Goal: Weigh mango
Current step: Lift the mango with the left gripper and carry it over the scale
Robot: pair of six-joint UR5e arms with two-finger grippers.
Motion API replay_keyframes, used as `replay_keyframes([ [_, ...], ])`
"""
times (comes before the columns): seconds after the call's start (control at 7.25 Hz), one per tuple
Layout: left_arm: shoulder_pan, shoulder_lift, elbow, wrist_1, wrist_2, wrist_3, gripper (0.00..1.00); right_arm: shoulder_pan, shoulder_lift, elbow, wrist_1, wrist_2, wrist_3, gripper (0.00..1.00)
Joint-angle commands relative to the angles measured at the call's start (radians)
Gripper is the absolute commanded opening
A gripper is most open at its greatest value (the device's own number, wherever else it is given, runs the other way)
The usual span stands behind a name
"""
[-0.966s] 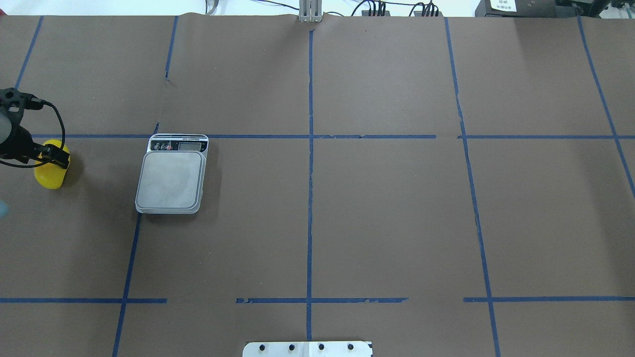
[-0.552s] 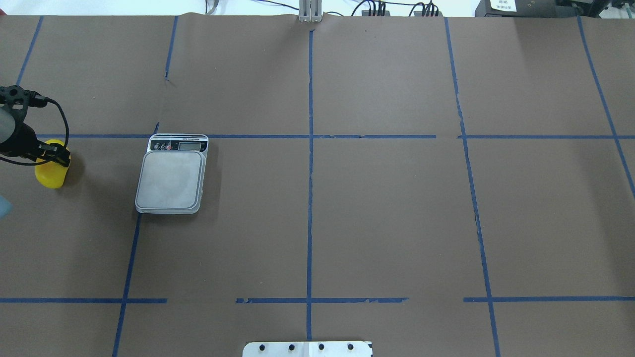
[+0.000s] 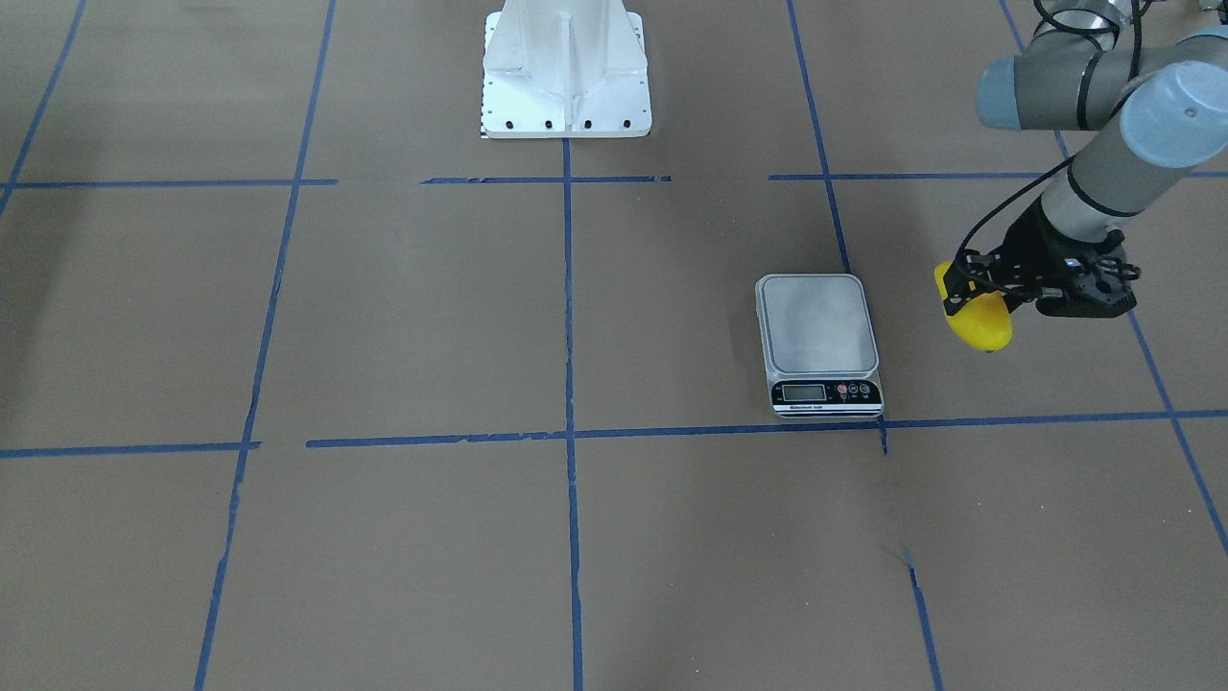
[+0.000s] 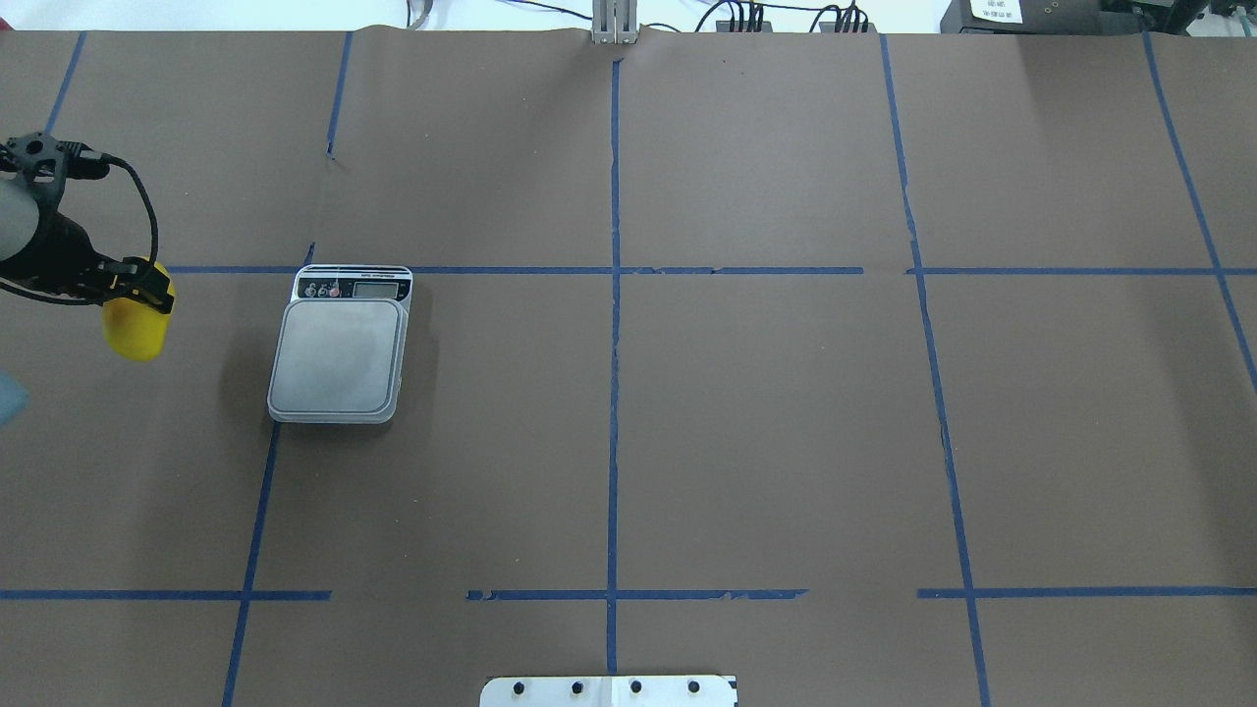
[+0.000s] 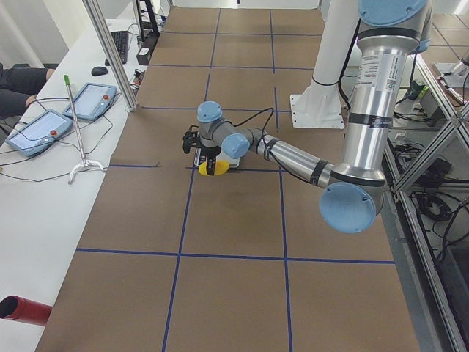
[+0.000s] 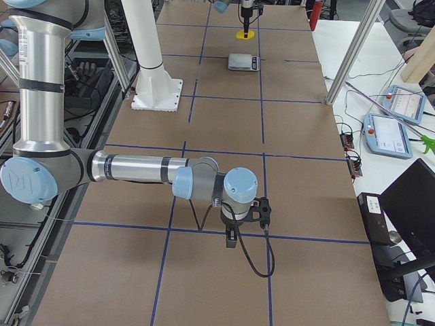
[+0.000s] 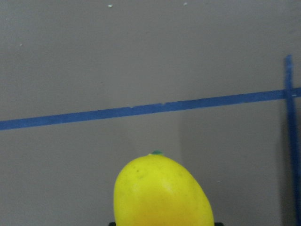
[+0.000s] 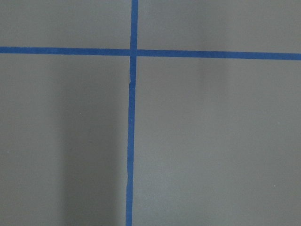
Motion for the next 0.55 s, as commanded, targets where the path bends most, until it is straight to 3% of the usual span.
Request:
replay_keyframes([
  [0.0, 0.161, -0.147, 0.023, 0.055, 0.007, -0.186, 0.00, 0.000, 0.000, 0.000, 0.000, 0.000, 0.000, 1.00],
  [0.28, 0.198, -0.172, 0.046, 0.075, 0.104, -0.195, 0.00, 0.000, 0.000, 0.000, 0.000, 0.000, 0.000, 1.00],
  [0.41, 0.198, -0.171, 0.031, 0.077, 0.106, -0.189, 0.00, 0.000, -0.001, 0.000, 0.000, 0.000, 0.000, 1.00],
])
